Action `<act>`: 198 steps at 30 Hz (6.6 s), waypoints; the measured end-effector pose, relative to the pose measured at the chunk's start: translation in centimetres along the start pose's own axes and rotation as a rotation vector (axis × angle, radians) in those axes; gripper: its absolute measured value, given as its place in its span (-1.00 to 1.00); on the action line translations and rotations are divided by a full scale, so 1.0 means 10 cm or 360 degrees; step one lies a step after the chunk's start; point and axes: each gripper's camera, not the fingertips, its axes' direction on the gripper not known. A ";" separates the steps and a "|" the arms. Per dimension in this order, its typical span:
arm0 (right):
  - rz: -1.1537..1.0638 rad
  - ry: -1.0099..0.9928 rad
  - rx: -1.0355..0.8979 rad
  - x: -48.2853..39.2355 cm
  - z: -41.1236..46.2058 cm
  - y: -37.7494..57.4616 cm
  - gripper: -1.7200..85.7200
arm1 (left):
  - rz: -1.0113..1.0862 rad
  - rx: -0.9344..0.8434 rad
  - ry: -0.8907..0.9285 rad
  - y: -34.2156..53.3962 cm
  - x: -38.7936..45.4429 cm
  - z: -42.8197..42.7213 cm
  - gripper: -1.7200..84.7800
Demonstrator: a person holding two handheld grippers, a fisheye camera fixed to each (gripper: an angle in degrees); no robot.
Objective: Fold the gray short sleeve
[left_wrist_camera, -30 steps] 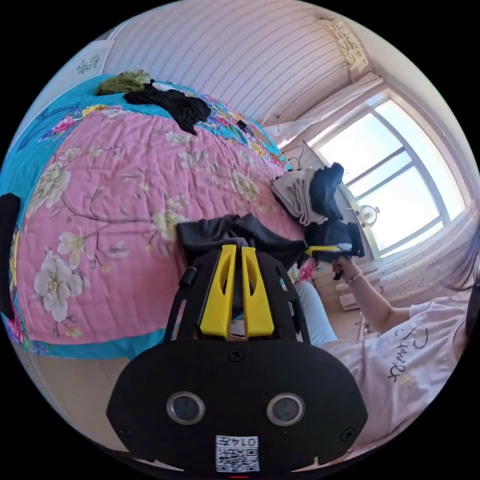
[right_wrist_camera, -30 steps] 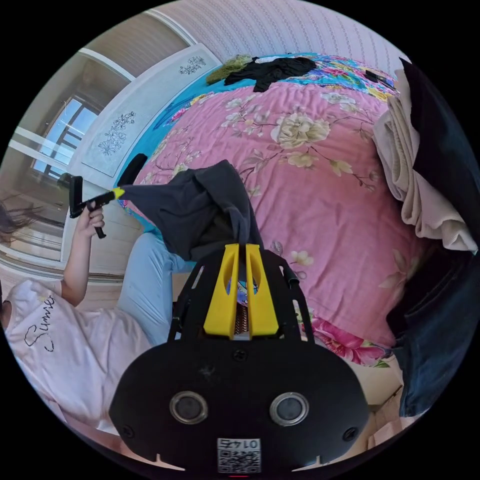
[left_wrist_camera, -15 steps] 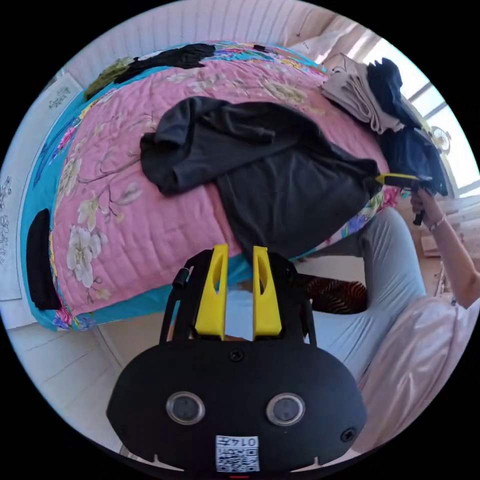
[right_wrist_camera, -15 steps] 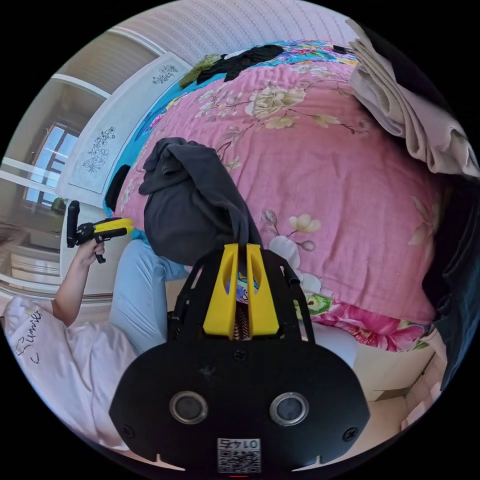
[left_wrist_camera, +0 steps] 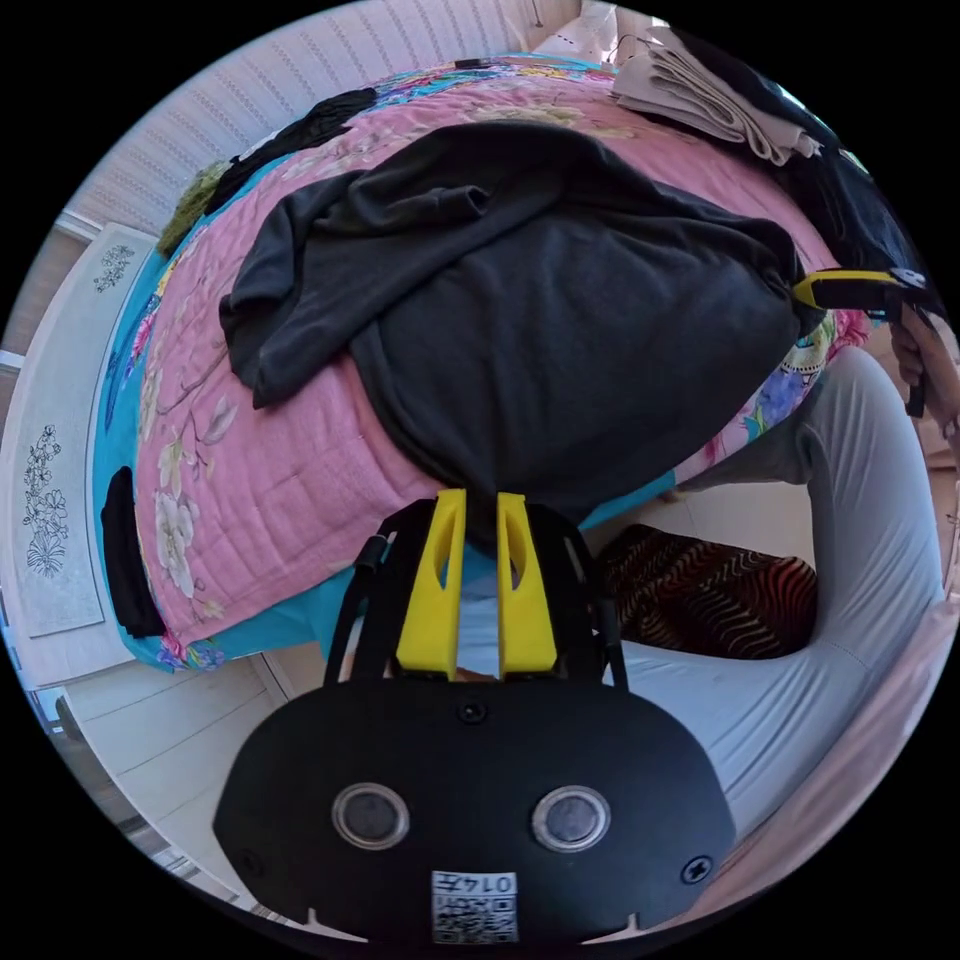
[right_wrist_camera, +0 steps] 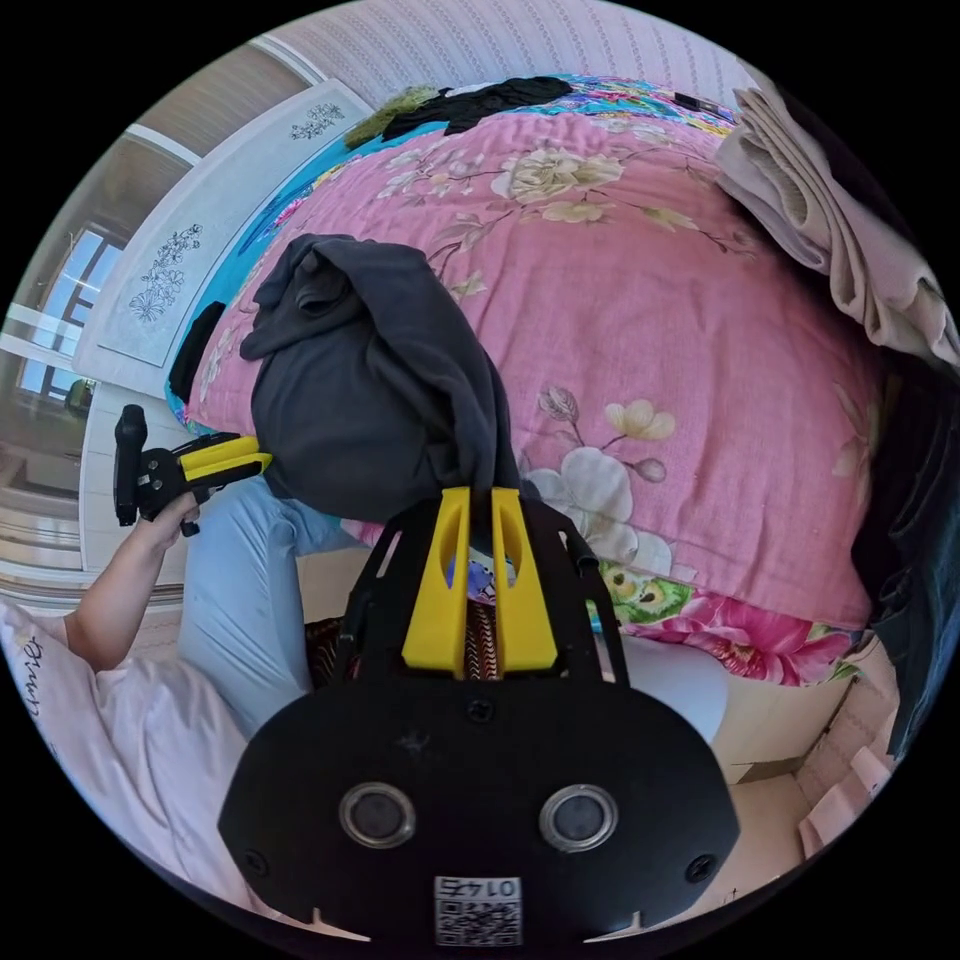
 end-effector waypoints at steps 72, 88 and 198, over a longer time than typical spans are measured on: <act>-0.0613 -0.0853 0.1018 0.85 -3.96 -0.63 -0.96 | -0.0615 0.1784 0.0949 1.82 -3.95 -5.43 -0.98; -0.0417 -0.0714 0.1033 0.95 -3.05 -1.58 -0.96 | -0.0763 0.1257 0.0786 0.93 -4.44 -4.10 -0.98; 0.0350 -0.0333 0.0269 0.16 -0.45 0.71 -0.95 | -0.0669 0.0396 0.0785 2.09 -3.51 -0.67 -0.98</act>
